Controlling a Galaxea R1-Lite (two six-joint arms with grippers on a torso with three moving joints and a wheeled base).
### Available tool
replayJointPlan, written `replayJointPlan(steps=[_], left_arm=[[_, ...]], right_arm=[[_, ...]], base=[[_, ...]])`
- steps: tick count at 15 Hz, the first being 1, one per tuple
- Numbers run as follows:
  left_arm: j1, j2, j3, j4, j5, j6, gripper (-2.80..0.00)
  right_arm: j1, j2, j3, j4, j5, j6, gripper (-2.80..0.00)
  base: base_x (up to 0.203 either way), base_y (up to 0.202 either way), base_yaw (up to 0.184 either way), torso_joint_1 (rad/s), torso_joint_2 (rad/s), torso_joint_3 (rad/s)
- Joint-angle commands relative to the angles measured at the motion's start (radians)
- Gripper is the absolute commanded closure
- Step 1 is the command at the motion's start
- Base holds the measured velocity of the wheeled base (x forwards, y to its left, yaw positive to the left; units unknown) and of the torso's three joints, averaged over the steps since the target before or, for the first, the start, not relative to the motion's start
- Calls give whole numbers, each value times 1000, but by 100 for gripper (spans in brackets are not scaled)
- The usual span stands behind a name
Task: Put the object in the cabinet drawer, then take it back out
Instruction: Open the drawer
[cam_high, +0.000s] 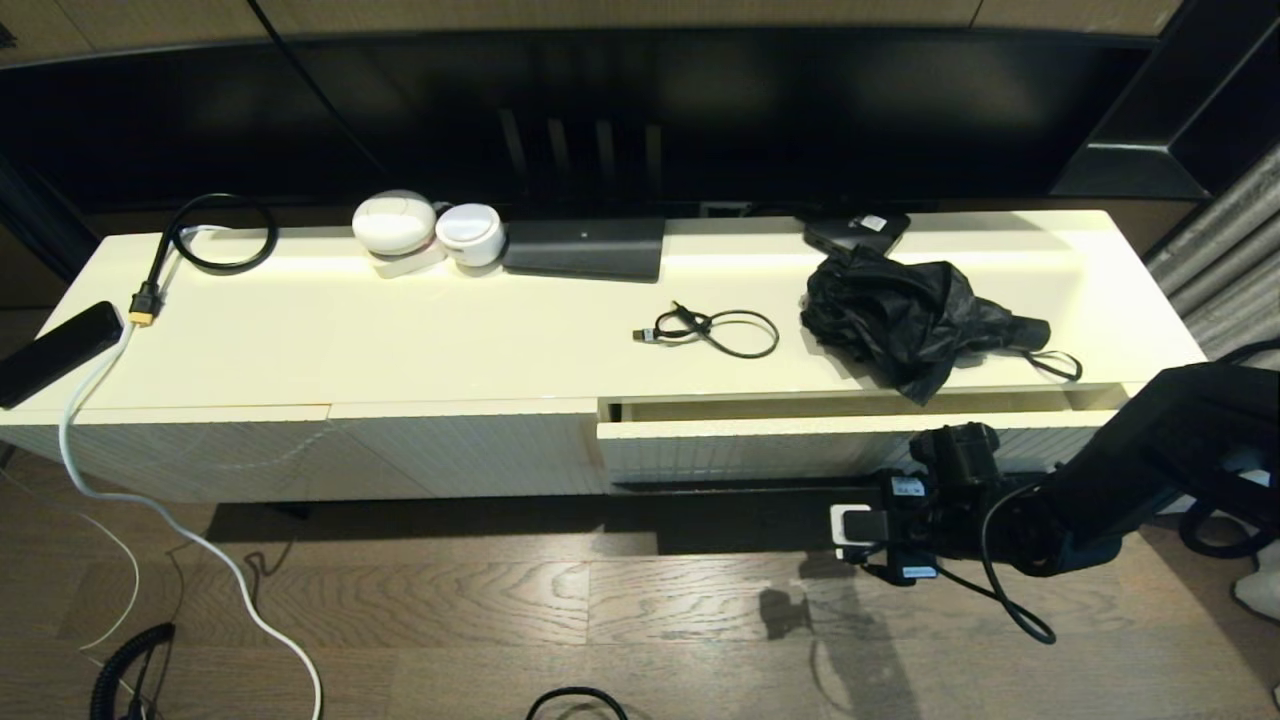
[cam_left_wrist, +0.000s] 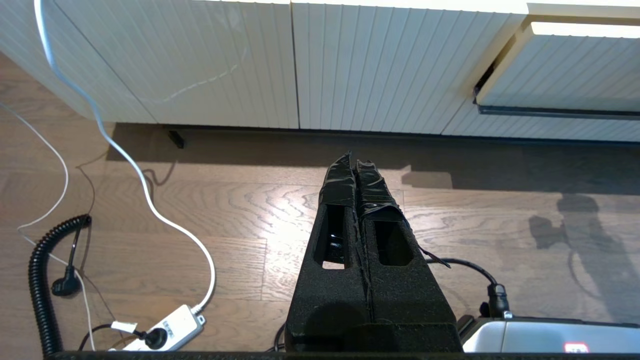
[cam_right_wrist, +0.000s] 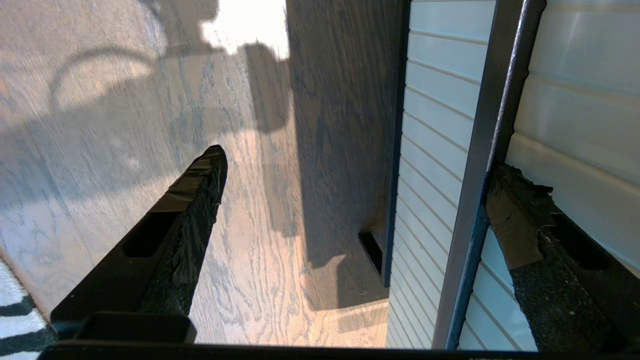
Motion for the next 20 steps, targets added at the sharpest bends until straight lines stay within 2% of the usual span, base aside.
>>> replayJointPlan(steps=[1,13,20], left_arm=[[0,0,1,0,0,-1,0],[1,0,0,0,0,-1,0],[0,0,0,-1,0,-1,0]], right_arm=[[0,-2,42,-14,1,-8,-280],[1,-94,280,-115,1,1,-280],[2,-359,390,-110,46,23,-280]], base=[[0,0,0,0,0,0],[0,0,0,0,0,0],[0,0,0,0,0,0]])
